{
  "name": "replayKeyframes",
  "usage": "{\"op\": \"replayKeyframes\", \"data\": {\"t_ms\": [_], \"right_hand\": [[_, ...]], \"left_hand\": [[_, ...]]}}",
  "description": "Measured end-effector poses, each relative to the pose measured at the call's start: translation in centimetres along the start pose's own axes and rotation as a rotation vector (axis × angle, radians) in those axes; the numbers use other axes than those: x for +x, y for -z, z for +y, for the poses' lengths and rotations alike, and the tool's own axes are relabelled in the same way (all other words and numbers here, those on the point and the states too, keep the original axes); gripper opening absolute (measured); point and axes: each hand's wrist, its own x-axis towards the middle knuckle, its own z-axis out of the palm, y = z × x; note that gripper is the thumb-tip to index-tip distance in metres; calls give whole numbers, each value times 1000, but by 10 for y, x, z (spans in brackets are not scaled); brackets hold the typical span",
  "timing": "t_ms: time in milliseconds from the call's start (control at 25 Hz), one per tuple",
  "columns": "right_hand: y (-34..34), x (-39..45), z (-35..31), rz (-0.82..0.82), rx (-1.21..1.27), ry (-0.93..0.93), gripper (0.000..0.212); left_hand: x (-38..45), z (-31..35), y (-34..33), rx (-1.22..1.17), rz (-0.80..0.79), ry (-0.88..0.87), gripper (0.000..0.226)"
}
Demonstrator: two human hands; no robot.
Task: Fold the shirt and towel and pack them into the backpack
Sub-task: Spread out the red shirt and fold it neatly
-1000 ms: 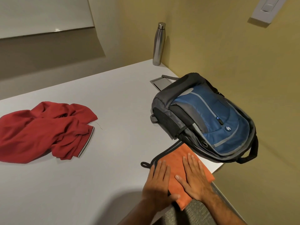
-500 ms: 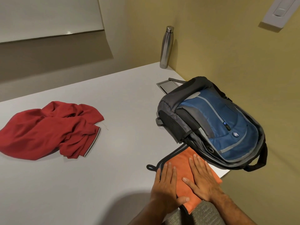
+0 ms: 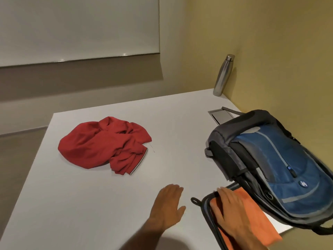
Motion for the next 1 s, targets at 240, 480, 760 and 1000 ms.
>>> {"op": "replayKeyframes", "data": {"t_ms": [240, 480, 760, 1000], "right_hand": [[-25, 59, -81, -4, 105, 80, 54], [-35, 117, -158, -22, 69, 99, 50], [-44, 192, -201, 1, 6, 170, 44], [-60, 255, -213, -65, -9, 266, 38]], "left_hand": [[-7, -110, 46, -4, 208, 172, 55], [1, -184, 91, -10, 372, 190, 56], [50, -199, 106, -41, 295, 219, 43], [93, -209, 82, -42, 401, 194, 28]]}}
